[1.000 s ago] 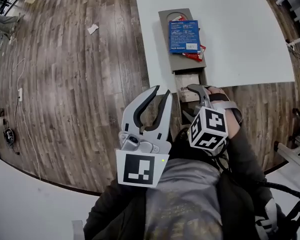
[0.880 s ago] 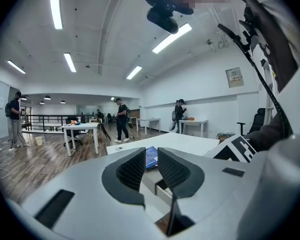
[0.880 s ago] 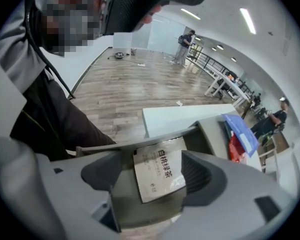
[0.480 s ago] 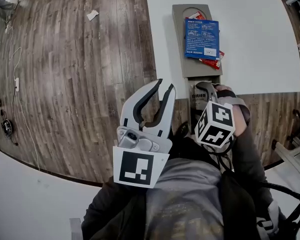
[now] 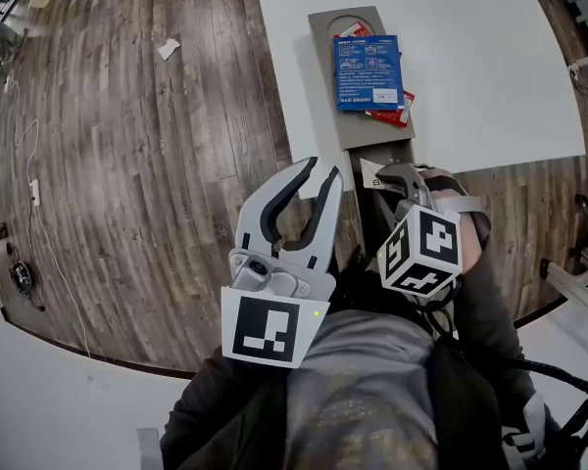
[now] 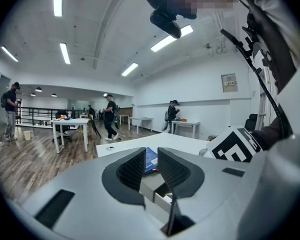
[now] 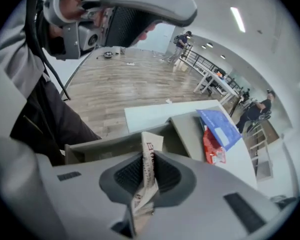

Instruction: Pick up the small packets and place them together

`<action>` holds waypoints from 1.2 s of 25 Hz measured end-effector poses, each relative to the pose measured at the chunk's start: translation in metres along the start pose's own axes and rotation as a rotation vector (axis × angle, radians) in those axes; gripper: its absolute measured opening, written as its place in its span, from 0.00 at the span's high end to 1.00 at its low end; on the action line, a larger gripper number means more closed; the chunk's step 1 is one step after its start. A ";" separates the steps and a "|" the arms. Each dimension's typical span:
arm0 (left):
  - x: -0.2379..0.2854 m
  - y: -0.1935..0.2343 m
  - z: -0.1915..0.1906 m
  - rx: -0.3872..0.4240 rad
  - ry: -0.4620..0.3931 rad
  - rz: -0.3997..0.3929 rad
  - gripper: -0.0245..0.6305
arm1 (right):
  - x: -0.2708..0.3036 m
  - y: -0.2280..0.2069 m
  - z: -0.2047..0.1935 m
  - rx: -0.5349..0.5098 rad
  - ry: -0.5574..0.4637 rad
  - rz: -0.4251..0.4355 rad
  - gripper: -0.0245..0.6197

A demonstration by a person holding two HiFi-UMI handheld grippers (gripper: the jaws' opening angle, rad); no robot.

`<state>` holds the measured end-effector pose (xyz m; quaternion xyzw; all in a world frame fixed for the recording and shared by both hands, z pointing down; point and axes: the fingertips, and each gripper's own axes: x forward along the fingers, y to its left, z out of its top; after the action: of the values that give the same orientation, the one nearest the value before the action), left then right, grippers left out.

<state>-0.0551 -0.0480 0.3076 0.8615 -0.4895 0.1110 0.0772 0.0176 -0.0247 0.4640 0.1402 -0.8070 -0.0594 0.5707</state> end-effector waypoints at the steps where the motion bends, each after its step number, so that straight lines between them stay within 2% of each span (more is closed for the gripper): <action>1: -0.002 -0.005 0.003 -0.003 -0.010 -0.003 0.85 | -0.007 0.002 0.002 0.009 -0.020 -0.010 0.89; 5: -0.014 -0.033 0.015 -0.029 -0.050 -0.030 0.85 | -0.040 0.012 0.010 0.041 -0.101 -0.047 0.89; 8: -0.022 -0.051 0.024 -0.013 -0.070 -0.045 0.85 | -0.064 0.013 0.013 0.058 -0.144 -0.088 0.89; 13: -0.025 -0.060 0.034 0.010 -0.087 -0.057 0.85 | -0.098 -0.014 0.018 0.107 -0.207 -0.186 0.89; 17: -0.019 -0.047 0.037 0.002 -0.090 -0.050 0.85 | -0.114 -0.049 0.031 0.110 -0.238 -0.257 0.89; 20: -0.007 -0.026 0.040 -0.030 -0.093 -0.050 0.85 | -0.113 -0.087 0.041 0.094 -0.225 -0.307 0.89; 23: 0.008 -0.001 0.043 -0.026 -0.093 -0.062 0.85 | -0.102 -0.124 0.053 0.085 -0.202 -0.337 0.89; 26: 0.024 0.020 0.048 -0.055 -0.089 -0.065 0.85 | -0.092 -0.155 0.058 0.073 -0.159 -0.346 0.89; 30: 0.038 0.043 0.048 -0.088 -0.075 -0.073 0.85 | -0.067 -0.175 0.062 0.074 -0.116 -0.295 0.89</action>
<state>-0.0676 -0.1132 0.2730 0.8781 -0.4647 0.0539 0.1006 0.0081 -0.1757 0.3376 0.2747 -0.8108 -0.1207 0.5025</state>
